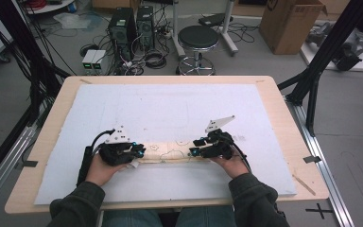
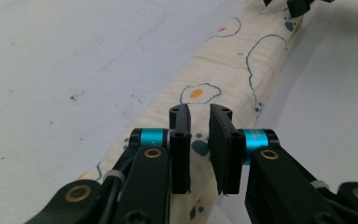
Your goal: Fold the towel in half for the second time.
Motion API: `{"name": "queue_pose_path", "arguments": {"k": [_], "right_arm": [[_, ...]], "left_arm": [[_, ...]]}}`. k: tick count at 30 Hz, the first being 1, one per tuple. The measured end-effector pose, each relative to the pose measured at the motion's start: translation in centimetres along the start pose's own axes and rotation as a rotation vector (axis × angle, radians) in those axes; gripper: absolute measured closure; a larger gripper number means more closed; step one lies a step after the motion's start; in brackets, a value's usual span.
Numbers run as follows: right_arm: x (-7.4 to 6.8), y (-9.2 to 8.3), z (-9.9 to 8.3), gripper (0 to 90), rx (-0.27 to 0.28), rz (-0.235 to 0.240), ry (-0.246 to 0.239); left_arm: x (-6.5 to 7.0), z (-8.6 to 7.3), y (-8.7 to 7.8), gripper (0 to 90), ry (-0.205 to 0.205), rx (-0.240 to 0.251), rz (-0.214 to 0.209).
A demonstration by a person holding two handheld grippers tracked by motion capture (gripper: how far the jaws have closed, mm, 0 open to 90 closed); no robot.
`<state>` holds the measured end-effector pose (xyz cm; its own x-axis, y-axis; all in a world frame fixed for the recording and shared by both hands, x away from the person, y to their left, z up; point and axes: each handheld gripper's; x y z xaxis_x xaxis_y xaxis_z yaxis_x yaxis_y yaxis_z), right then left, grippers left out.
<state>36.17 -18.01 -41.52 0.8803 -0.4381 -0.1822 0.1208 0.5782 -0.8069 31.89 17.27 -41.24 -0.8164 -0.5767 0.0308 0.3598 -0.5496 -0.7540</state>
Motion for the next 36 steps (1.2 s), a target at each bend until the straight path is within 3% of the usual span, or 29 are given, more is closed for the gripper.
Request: {"name": "queue_pose_path", "arguments": {"k": [8,16,24,36], "right_arm": [[0.0,0.7,-0.8,57.5,-0.056,-0.037,-0.015],[0.3,0.3,-2.2,55.6,-0.076,-0.063,-0.012],[0.4,-0.4,-3.2,52.7,-0.060,-0.089,-0.018],[0.1,-0.1,-3.9,48.9,-0.063,-0.124,-0.063]], "left_arm": [[-0.6,-1.0,0.9,76.9,-0.009,-0.089,0.014],[-1.0,-1.6,0.6,69.5,-0.005,-0.118,0.039],[-1.4,-2.2,0.2,53.0,-0.013,-0.121,0.061],[-1.3,-2.4,0.7,49.6,0.000,-0.143,0.070]]}}
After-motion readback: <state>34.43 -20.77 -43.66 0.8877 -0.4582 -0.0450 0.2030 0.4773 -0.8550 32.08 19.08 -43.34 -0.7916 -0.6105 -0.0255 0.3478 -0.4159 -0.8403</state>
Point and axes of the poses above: each handheld gripper's, and its own axes: y roughly forward along the jaws, z roughly out of its top, x roughly to its right, and after that the axes turned 14 degrees about -x, right-handed
